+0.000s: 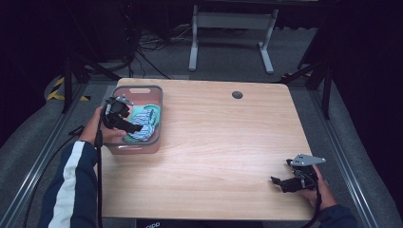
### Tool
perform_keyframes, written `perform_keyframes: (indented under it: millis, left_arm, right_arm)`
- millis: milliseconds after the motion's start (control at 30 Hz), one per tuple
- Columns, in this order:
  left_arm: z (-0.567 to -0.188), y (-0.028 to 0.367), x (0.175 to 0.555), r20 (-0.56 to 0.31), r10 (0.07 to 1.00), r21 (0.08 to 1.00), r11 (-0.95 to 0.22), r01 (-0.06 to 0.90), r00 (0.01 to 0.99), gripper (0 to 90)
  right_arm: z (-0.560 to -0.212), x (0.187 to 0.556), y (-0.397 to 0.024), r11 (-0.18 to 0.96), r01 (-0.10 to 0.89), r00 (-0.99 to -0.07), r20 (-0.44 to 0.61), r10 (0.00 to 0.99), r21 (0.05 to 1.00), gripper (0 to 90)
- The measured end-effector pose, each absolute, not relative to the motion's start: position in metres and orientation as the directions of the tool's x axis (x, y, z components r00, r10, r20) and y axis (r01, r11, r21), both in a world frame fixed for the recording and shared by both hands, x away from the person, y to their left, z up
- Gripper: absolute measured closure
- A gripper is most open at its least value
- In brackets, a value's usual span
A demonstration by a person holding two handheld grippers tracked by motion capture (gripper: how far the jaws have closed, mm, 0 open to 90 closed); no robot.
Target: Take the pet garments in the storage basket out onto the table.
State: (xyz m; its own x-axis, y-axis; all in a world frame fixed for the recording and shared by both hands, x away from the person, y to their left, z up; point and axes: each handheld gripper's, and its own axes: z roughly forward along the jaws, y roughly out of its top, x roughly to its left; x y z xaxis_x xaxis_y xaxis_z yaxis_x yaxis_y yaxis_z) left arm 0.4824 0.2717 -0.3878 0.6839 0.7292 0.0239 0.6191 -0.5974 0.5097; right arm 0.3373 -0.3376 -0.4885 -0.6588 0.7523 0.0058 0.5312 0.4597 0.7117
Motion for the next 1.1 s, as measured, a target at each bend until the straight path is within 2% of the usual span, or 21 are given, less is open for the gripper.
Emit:
perform_keyframes:
  millis: [333, 533, 833, 1100]
  left_arm:
    - [-0.407, 0.257, 0.514, -0.017, 0.777, 0.425, -0.563, 0.708, 0.629, 16.2]
    - [-0.431, 0.252, 0.526, -0.022, 0.805, 0.294, -0.562, 0.774, 0.593, 16.5]
    - [-0.443, 0.244, 0.532, -0.028, 0.824, 0.253, -0.542, 0.802, 0.566, 9.0]
    - [-0.443, 0.241, 0.533, -0.021, 0.841, 0.229, -0.522, 0.822, 0.540, 10.6]
  right_arm:
    - [-0.488, 0.337, -0.338, 0.461, 0.531, -0.659, 0.005, 0.752, 0.712, 0.7]
    - [-0.488, 0.337, -0.338, 0.461, 0.531, -0.659, 0.004, 0.752, 0.712, 0.7]
    - [-0.488, 0.337, -0.338, 0.461, 0.531, -0.659, 0.004, 0.752, 0.711, 0.7]
    - [-0.488, 0.337, -0.338, 0.459, 0.533, -0.657, 0.005, 0.754, 0.711, 0.7]
